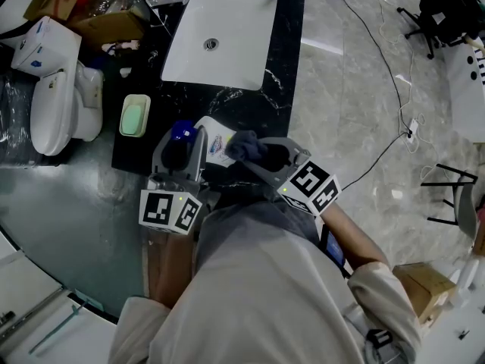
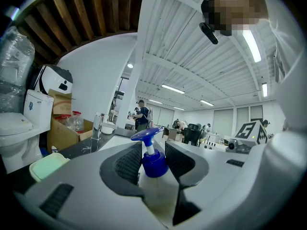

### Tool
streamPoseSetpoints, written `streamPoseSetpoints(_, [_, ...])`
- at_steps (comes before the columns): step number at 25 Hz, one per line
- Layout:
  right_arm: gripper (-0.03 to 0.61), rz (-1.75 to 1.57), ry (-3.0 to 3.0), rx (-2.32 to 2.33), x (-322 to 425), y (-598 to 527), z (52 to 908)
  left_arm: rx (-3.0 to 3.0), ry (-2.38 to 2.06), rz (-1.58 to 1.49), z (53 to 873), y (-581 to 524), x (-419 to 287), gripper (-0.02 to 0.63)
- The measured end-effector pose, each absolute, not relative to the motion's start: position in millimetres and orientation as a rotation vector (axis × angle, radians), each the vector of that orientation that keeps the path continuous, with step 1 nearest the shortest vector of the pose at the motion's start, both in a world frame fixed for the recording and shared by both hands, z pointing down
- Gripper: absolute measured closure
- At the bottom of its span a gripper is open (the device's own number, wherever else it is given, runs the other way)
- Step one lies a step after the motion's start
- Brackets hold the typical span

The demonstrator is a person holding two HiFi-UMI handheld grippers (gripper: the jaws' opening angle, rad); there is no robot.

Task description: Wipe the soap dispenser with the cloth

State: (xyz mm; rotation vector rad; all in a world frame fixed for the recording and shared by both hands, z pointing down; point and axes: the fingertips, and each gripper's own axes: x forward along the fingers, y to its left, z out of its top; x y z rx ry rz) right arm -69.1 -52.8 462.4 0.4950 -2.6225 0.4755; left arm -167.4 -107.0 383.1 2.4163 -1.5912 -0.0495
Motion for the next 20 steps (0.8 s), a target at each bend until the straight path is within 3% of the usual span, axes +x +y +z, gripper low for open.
streamPoseSetpoints(20, [0.456, 0.507, -2.551, 0.473, -58, -43, 486, 2.428, -1.600, -0.049, 381, -105, -162, 0.469])
